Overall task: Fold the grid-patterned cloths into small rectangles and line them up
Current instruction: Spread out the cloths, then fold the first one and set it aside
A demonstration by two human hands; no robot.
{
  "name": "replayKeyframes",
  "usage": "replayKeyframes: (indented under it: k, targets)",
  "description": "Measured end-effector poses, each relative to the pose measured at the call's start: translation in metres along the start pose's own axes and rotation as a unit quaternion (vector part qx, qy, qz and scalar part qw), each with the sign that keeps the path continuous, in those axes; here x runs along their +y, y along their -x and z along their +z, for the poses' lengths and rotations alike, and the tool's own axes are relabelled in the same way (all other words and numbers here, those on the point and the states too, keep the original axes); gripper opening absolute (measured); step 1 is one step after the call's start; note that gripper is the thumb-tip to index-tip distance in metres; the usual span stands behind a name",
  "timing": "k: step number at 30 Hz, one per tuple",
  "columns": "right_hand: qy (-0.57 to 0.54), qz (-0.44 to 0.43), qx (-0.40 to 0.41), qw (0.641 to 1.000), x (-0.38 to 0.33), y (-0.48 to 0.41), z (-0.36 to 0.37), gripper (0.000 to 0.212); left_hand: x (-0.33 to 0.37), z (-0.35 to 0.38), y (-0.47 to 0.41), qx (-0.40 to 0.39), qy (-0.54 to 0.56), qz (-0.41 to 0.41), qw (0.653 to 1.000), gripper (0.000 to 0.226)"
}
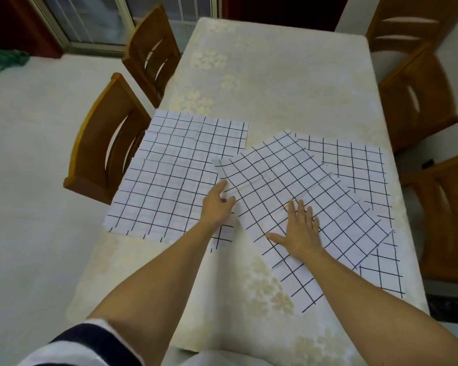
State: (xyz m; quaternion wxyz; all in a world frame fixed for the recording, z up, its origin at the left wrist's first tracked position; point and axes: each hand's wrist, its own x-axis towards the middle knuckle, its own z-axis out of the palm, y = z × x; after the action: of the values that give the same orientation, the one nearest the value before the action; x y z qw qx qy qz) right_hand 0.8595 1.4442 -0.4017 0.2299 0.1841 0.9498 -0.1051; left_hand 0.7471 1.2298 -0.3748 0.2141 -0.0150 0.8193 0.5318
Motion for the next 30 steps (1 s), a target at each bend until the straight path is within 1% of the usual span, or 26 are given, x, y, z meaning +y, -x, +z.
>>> replayKeyframes:
  k: [3,5,8,9,10,12,14,16,18,19,21,24,25,28,30]
  targets:
    - [-0.003,-0.03,-0.014,0.999,-0.011,-0.009,-0.006,0.126,-0.014,-0.017,0.012,0.032,-0.013,-0.019,0.999,0.049]
    - [-0.007,-0.039,-0.005,0.999,-0.023,-0.015,-0.008,0.125,-0.023,-0.029,0.023,0.063,-0.03,-0.026,0.997,0.043]
    - [-0.012,-0.023,0.019,0.999,-0.043,-0.019,-0.011,0.118,-0.033,-0.037,0.044,0.15,-0.049,-0.046,0.986,0.021]
    - [-0.011,-0.017,0.021,1.0,-0.048,-0.02,-0.011,0.117,-0.038,-0.037,0.052,0.171,-0.066,-0.043,0.982,0.023]
    - [-0.01,-0.014,0.02,1.0,-0.052,-0.02,-0.011,0.117,-0.041,-0.037,0.06,0.179,-0.095,-0.033,0.979,0.033]
    - [-0.009,-0.015,0.01,1.0,-0.058,-0.02,-0.009,0.121,-0.046,-0.034,0.069,0.161,-0.144,-0.009,0.976,0.043]
    - [-0.002,-0.027,0.0,1.0,-0.059,-0.021,-0.007,0.128,-0.046,-0.03,0.067,0.133,-0.179,0.048,0.974,0.044]
    - [0.013,-0.052,-0.005,0.999,-0.057,-0.021,-0.006,0.133,-0.037,-0.024,0.057,0.129,-0.218,0.113,0.961,0.036]
    - [0.027,-0.085,-0.012,0.996,-0.052,-0.021,-0.006,0.135,-0.024,-0.016,0.042,0.12,-0.286,0.167,0.936,0.025]
    - [0.031,-0.1,-0.015,0.994,-0.05,-0.02,-0.006,0.135,-0.018,-0.011,0.036,0.098,-0.33,0.175,0.922,0.028]
    - [0.042,-0.127,-0.014,0.991,-0.039,-0.019,-0.008,0.135,-0.01,0.002,0.023,0.033,-0.406,0.174,0.897,0.044]
    - [0.062,-0.154,-0.01,0.986,-0.02,-0.018,-0.01,0.134,0.0,0.02,0.007,-0.037,-0.466,0.177,0.866,0.067]
    - [0.051,-0.138,0.001,0.989,-0.014,-0.018,-0.01,0.132,0.003,0.025,0.0,-0.055,-0.479,0.166,0.861,0.073]
    - [-0.011,-0.033,0.032,0.999,-0.002,-0.019,-0.008,0.114,0.006,0.03,-0.015,-0.085,-0.487,0.092,0.864,0.088]
    - [-0.004,-0.011,0.026,1.0,-0.001,-0.021,-0.006,0.106,0.002,0.031,-0.018,-0.101,-0.511,0.063,0.851,0.092]
